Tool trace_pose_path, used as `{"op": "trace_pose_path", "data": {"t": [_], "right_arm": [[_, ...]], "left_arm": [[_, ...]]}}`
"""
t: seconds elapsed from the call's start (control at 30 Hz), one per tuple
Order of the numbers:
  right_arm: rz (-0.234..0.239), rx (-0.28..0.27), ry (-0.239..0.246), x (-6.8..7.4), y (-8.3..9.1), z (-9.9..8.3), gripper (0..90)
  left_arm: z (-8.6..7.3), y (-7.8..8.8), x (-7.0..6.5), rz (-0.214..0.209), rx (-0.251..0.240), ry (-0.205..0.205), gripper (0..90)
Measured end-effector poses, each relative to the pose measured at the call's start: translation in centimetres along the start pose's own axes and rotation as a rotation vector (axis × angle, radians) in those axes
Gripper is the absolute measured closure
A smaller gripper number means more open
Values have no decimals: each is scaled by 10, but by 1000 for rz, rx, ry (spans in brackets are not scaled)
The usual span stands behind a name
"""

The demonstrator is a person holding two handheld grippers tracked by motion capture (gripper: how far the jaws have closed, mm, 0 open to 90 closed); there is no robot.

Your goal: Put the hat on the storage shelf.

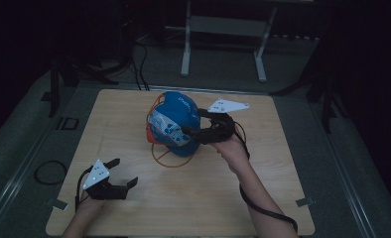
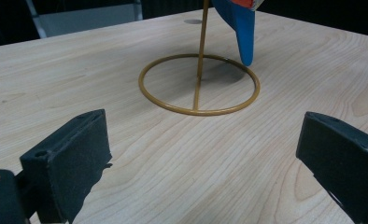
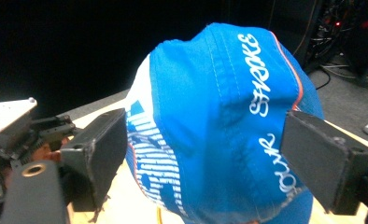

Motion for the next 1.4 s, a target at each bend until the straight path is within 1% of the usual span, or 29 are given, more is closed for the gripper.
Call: {"op": "trace_pose_path", "data": {"t": [0.03, 0.07, 0.1, 0.13, 0.17, 0.23, 0.37, 0.63, 0.8, 1.03, 1.1, 1.2, 1.4], "right_arm": [[16, -1, 1, 0, 1, -3, 138], [11, 10, 10, 0, 1, -4, 135], [8, 7, 11, -1, 2, -6, 136], [26, 10, 14, 0, 2, -7, 137], [30, 20, 20, 0, 2, -8, 136], [16, 33, 38, 0, 2, -12, 137], [15, 35, 56, -1, 3, -17, 138], [17, 48, 59, -3, 6, -31, 138], [20, 68, 64, -4, 6, -47, 138], [29, 85, 51, -9, 5, -69, 138], [28, 91, 49, -11, 4, -77, 138], [39, 102, 31, -12, 2, -91, 138], [49, 140, 24, -16, -2, -118, 138]], "left_arm": [[0, 0, 0, 0, 2, 1, 32], [-1, 0, 0, 0, 1, -1, 32], [-1, 0, 0, -1, 3, 0, 32], [-1, 0, 0, 0, 5, -2, 32], [-1, -1, -1, 0, 4, -3, 32], [-1, 0, -1, 1, 7, -7, 32], [-2, 0, -1, 1, 8, -10, 32], [-4, 0, -1, -1, 12, -11, 32], [-4, 0, -1, -1, 13, -11, 32], [-5, 0, -1, 0, 13, -11, 32], [-4, 0, -1, 4, 8, -13, 32], [-4, 1, -1, 4, 5, -11, 32], [-5, 0, -2, -2, 12, -11, 32]]}}
Point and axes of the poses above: each handheld gripper's, and its own axes: y roughly backward along the jaws, z roughly out of its top, x roughly to its left, the point moved 6 cm from there along -y, roughly forward along the jaws, and after that the axes turned 5 degrees about x, right-handed, at the moved point
